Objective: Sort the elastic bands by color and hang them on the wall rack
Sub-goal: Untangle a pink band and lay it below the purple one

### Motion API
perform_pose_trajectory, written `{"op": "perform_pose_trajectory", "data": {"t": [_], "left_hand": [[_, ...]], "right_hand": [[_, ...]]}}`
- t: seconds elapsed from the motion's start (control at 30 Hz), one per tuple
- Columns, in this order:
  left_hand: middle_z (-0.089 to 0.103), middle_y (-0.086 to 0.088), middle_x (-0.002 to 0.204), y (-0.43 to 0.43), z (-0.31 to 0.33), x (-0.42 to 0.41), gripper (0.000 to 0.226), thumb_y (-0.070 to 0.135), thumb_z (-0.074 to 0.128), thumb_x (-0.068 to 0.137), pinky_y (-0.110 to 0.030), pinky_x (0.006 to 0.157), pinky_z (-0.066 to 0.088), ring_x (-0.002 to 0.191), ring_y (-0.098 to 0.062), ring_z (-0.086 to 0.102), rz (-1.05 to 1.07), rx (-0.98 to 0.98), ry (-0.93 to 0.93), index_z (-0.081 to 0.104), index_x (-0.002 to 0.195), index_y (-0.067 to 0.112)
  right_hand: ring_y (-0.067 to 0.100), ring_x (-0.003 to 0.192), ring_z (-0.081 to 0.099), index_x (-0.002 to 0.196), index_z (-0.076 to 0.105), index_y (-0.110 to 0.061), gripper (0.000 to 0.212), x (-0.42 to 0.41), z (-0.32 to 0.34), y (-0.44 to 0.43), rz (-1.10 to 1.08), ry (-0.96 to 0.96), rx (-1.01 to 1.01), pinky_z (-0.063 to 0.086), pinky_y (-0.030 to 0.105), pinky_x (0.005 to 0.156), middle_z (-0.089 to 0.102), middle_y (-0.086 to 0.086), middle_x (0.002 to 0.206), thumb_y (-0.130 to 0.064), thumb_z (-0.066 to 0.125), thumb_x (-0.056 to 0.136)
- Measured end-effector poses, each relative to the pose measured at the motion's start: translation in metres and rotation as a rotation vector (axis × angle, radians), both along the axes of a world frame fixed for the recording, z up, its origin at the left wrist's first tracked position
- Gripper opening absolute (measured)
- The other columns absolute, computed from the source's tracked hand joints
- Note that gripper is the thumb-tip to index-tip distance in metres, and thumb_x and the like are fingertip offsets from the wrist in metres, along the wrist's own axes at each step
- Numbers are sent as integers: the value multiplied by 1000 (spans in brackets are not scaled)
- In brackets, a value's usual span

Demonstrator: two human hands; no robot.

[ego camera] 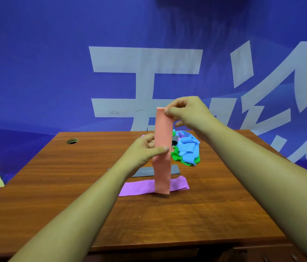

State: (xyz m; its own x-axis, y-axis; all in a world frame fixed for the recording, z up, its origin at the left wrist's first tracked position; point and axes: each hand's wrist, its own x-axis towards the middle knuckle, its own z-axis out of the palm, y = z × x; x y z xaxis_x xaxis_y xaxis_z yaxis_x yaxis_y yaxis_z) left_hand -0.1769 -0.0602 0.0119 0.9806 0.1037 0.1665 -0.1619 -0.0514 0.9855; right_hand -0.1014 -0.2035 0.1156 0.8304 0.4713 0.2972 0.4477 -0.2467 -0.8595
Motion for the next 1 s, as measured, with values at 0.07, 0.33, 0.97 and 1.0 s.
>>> {"op": "perform_pose_trajectory", "data": {"t": [0.07, 0.33, 0.97, 1.0], "left_hand": [[76, 0, 93, 3, -11, -6, 21, 13, 72, 86, -32, 81, 52, 84, -12, 69, -65, 20, 78, 70, 106, 19], [73, -6, 83, 30, -48, -35, 21, 30, 74, 77, -31, 73, 52, 75, -17, 67, -180, 98, 345, 73, 93, 16], [63, -9, 69, 102, -118, -100, 9, 4, 61, 91, -24, 51, 44, 57, -15, 56, 392, 141, 473, 66, 99, 4], [64, -8, 65, 103, -122, -102, 9, 4, 61, 90, -26, 52, 43, 56, -17, 55, 445, 202, 477, 65, 99, 5]], "right_hand": [[2, 52, 62, 84, 69, -8, 7, 5, -2, -2, -48, 75, 73, 54, 24, 60, 66, 0, 70, -9, 62, 88], [17, 55, 61, 70, 60, -9, 17, 34, -42, -21, -237, 297, 239, 48, 25, 50, 60, 9, 69, -3, 57, 86], [4, 35, 54, 81, 63, -4, 7, -2, -197, -63, -352, 579, 107, 40, 14, 35, 63, 7, 53, -1, 65, 87], [6, 39, 56, 78, 63, -5, 10, -3, -203, -63, -348, 560, 71, 42, 16, 38, 63, 9, 59, -1, 66, 87]]}}
